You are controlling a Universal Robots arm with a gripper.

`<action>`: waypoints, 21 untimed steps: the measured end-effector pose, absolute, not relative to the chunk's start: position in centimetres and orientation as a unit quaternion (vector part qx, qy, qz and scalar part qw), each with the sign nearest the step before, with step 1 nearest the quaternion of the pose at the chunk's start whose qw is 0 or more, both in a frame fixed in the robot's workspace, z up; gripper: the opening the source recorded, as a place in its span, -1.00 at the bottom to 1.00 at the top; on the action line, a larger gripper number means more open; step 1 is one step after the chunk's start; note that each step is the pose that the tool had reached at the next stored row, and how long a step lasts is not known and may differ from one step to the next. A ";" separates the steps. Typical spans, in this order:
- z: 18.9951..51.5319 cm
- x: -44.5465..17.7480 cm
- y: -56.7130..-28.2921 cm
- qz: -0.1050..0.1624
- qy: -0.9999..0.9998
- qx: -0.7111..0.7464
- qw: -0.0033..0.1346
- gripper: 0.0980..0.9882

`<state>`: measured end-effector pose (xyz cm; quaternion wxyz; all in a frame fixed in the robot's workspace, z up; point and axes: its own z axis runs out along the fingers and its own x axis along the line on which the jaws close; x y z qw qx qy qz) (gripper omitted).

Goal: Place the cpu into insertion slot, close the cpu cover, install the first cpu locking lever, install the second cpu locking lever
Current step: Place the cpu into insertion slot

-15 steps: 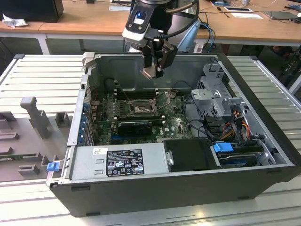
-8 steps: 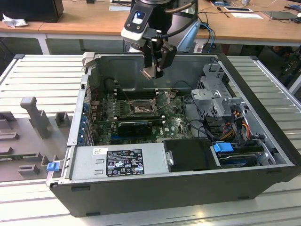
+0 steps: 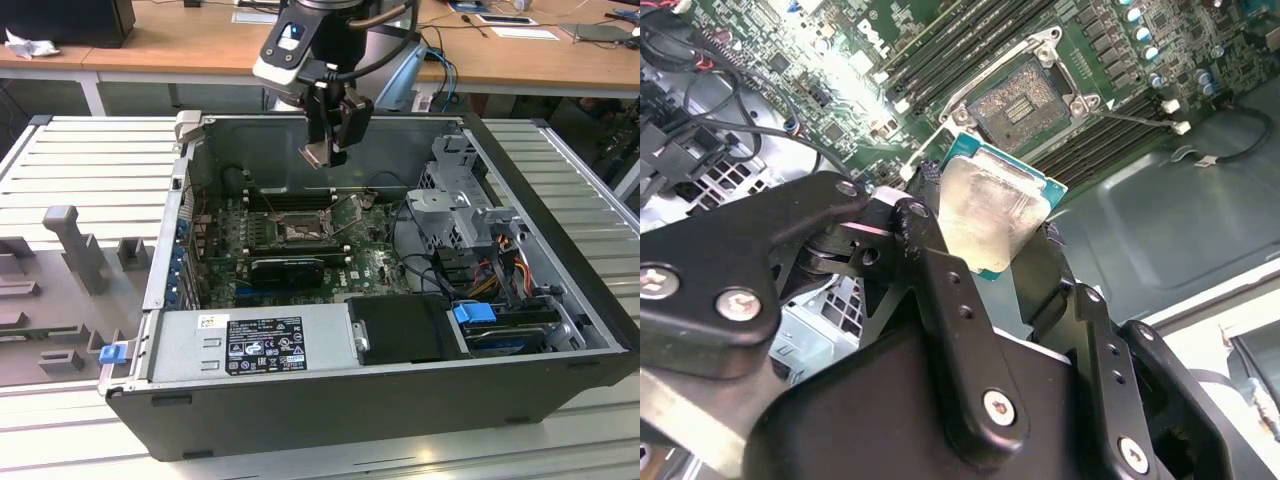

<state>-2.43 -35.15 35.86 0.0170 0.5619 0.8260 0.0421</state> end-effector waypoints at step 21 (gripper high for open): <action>35.6 -2.4 -35.1 0.040 0.763 0.644 0.021 -0.03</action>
